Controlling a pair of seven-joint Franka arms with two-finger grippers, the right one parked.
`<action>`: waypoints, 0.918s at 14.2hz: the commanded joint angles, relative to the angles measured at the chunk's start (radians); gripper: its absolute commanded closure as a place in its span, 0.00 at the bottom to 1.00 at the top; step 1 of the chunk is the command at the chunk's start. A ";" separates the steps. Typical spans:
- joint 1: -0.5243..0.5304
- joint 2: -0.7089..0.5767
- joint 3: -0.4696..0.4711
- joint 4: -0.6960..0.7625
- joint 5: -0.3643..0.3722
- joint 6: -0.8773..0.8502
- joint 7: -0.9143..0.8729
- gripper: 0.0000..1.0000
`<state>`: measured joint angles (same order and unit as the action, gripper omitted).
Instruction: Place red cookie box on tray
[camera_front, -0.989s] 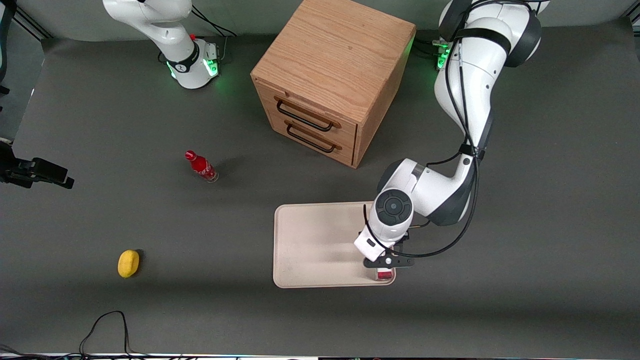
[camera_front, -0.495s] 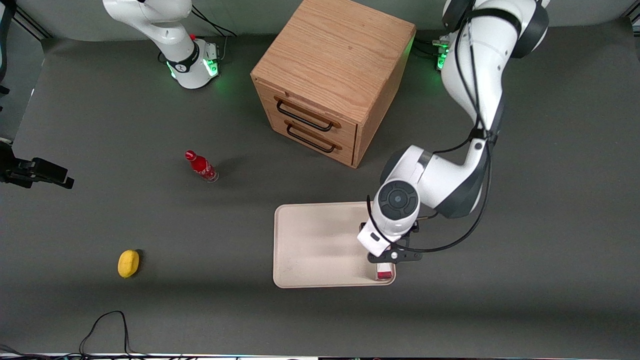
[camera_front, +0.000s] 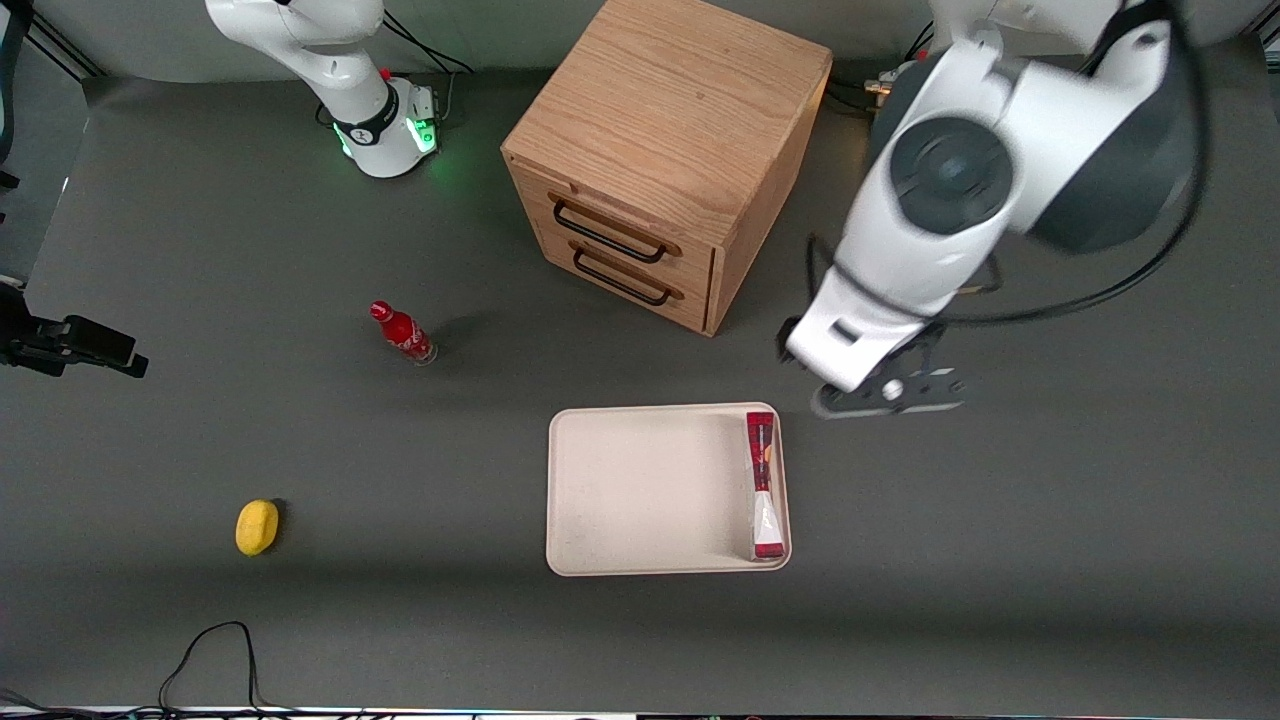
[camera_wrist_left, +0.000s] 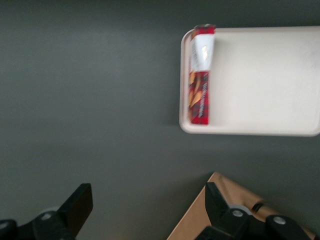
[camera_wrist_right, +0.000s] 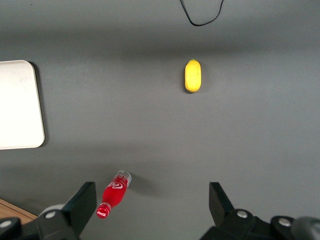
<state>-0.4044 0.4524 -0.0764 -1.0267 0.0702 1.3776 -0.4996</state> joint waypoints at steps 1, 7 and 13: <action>0.119 -0.127 0.001 -0.148 -0.055 -0.026 0.130 0.00; 0.272 -0.362 0.004 -0.536 -0.046 0.180 0.311 0.00; 0.401 -0.397 0.006 -0.601 -0.047 0.241 0.455 0.00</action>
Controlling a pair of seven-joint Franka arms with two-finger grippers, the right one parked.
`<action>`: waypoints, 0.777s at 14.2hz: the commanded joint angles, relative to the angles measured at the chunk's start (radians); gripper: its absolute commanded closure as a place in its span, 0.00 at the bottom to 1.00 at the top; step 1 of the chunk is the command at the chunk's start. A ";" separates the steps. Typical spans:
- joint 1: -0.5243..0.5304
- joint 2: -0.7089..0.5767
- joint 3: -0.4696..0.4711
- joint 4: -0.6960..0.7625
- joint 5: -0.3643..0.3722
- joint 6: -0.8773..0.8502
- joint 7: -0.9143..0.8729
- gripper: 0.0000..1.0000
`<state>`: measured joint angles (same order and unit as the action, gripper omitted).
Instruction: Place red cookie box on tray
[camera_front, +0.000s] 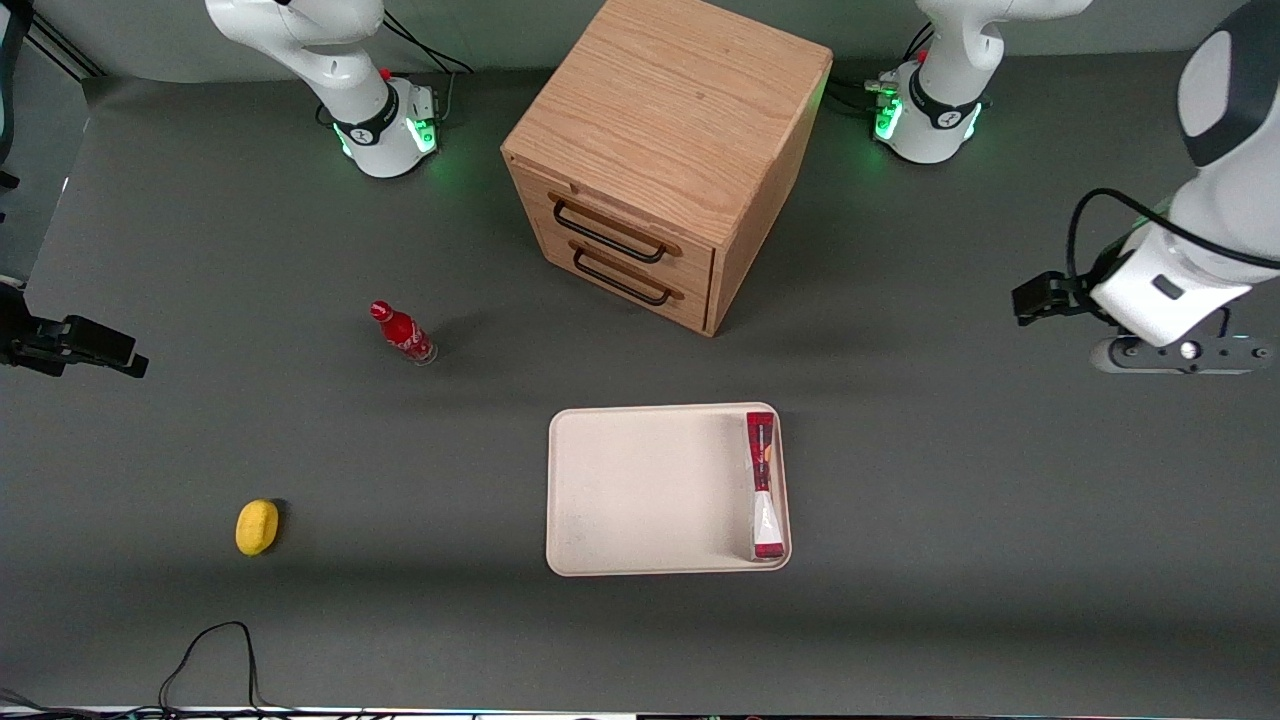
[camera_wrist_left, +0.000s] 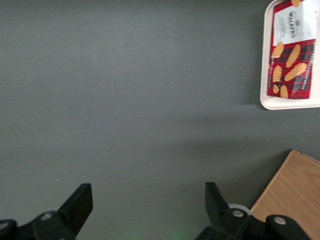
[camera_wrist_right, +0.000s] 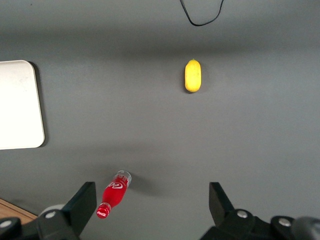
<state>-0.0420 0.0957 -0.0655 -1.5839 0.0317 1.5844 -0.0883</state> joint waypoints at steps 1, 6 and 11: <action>0.042 -0.042 -0.002 -0.044 -0.016 0.046 0.030 0.00; 0.031 -0.045 0.035 -0.045 -0.018 0.045 0.033 0.00; 0.025 -0.050 0.033 -0.042 -0.016 0.043 0.030 0.00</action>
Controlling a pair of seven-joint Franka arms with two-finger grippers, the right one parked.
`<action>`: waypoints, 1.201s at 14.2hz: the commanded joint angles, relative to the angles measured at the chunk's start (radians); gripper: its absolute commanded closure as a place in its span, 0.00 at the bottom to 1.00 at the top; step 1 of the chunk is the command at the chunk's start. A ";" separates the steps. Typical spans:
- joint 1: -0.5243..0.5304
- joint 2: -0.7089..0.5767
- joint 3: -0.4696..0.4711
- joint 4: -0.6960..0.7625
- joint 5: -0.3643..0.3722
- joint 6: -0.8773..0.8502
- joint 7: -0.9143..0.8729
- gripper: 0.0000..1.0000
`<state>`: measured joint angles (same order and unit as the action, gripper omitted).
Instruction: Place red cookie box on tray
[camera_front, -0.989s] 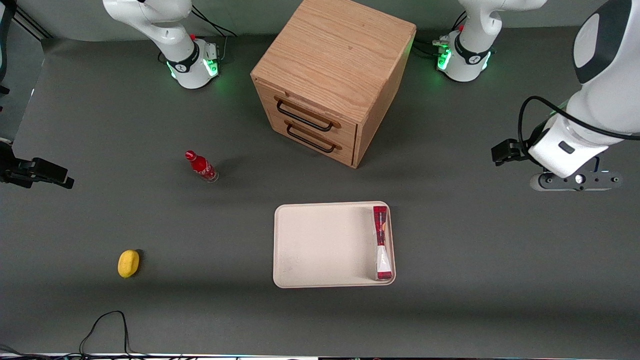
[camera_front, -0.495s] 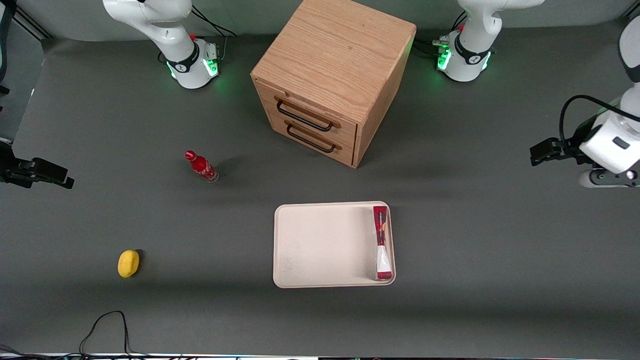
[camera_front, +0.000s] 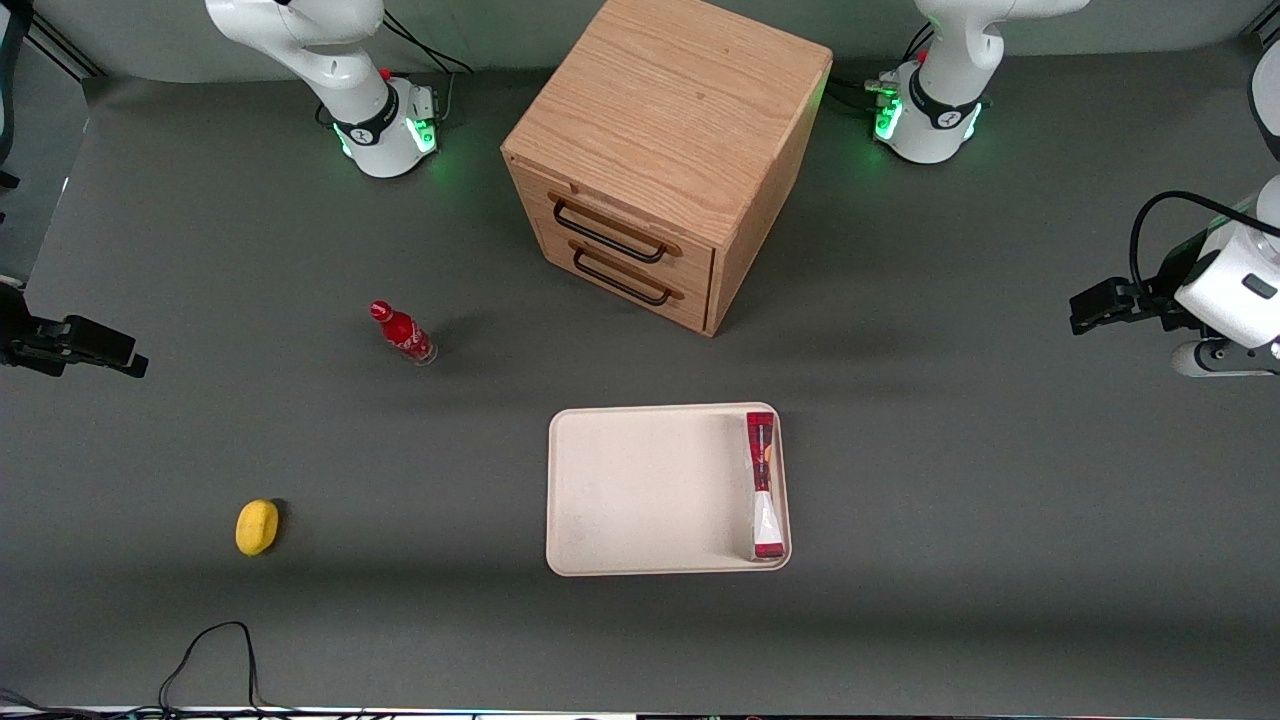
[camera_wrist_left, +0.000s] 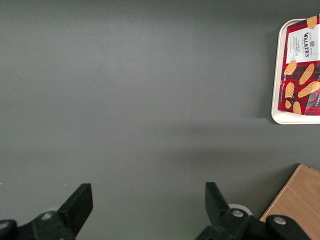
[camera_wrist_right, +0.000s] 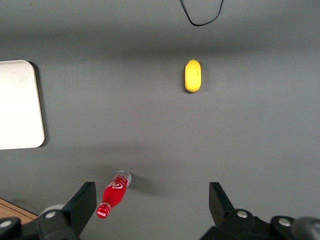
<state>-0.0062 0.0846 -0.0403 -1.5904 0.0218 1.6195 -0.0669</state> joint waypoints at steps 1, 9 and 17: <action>-0.014 -0.039 0.008 -0.033 -0.006 0.013 0.006 0.00; -0.072 -0.028 0.071 -0.013 -0.013 -0.001 0.007 0.00; -0.072 -0.029 0.074 -0.013 -0.013 -0.007 0.010 0.00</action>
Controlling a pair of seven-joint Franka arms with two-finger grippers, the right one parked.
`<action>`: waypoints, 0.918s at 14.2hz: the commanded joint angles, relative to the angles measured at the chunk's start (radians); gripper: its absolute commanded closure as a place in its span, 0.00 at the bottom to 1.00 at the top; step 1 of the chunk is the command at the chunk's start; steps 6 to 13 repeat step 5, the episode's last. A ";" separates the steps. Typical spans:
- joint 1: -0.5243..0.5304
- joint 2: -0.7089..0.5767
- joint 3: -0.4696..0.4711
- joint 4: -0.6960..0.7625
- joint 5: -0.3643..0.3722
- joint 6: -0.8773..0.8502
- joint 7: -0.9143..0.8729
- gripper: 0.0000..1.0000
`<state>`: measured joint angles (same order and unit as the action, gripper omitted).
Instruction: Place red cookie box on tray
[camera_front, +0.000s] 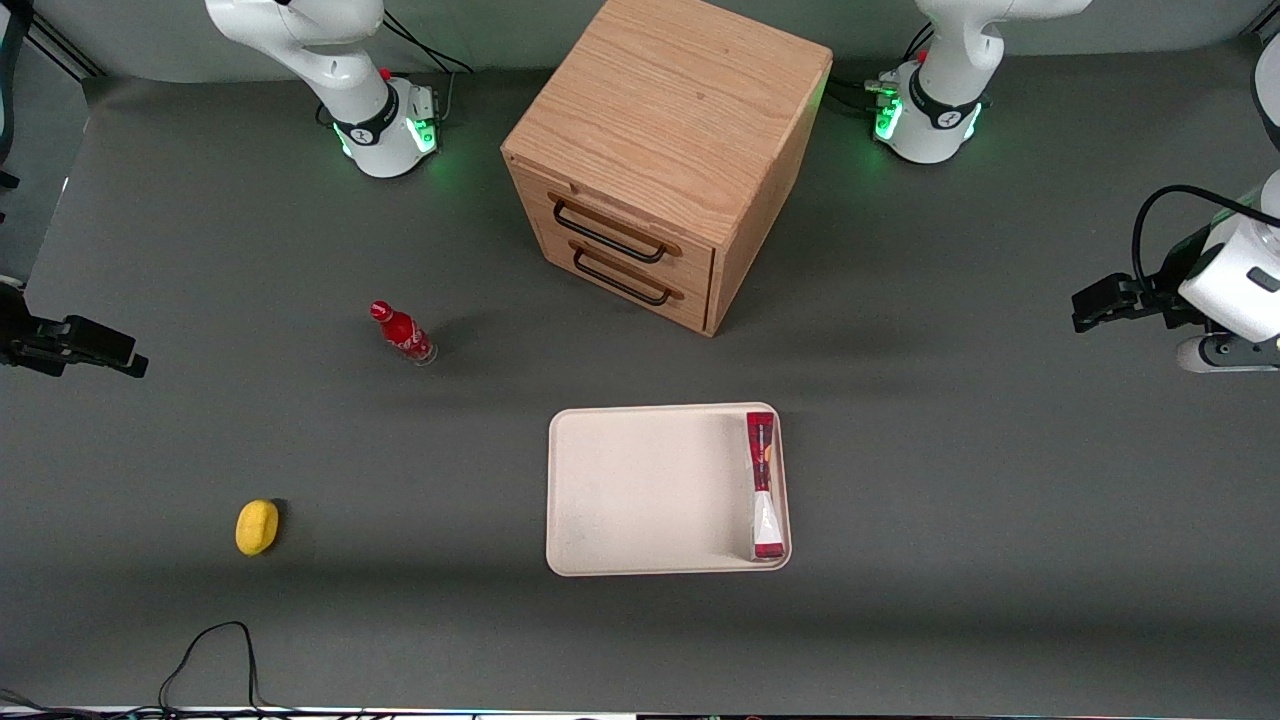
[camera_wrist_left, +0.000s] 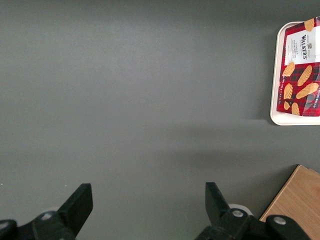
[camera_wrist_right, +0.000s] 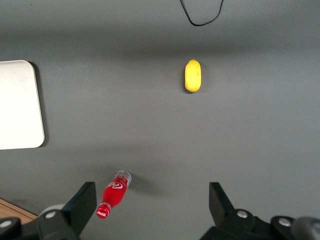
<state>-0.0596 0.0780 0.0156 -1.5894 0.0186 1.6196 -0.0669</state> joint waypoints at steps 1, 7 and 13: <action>-0.019 -0.023 0.018 -0.012 -0.009 -0.006 0.010 0.00; -0.009 -0.023 0.015 -0.012 -0.011 -0.015 0.021 0.00; -0.009 -0.023 0.015 -0.012 -0.011 -0.015 0.021 0.00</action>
